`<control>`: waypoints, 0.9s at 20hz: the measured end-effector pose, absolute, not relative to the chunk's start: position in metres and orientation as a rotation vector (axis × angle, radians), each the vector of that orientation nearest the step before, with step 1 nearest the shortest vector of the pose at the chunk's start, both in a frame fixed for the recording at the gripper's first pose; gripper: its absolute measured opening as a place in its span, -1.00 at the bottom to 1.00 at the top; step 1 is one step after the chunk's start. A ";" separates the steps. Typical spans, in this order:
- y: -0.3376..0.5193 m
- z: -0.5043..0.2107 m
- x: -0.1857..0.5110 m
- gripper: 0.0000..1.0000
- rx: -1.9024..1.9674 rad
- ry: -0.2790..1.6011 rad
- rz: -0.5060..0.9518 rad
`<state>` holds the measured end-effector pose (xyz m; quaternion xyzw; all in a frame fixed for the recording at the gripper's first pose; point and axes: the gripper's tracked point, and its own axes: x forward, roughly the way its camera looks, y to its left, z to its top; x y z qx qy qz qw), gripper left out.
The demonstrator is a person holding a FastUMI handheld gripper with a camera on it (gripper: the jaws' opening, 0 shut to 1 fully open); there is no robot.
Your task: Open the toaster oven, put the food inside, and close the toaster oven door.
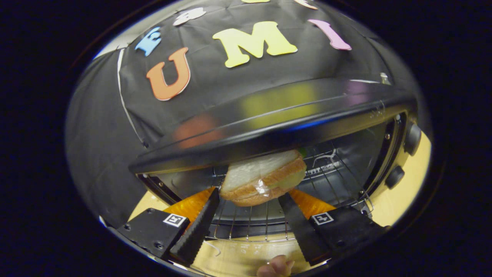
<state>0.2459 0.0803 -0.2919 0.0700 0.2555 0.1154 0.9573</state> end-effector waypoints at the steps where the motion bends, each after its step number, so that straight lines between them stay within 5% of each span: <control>1: 0.076 -0.298 0.242 1.00 0.094 0.551 0.208; 7: 0.073 -0.316 0.201 1.00 -0.202 0.620 0.217; 18: 0.045 -0.323 0.113 1.00 -0.027 0.509 0.158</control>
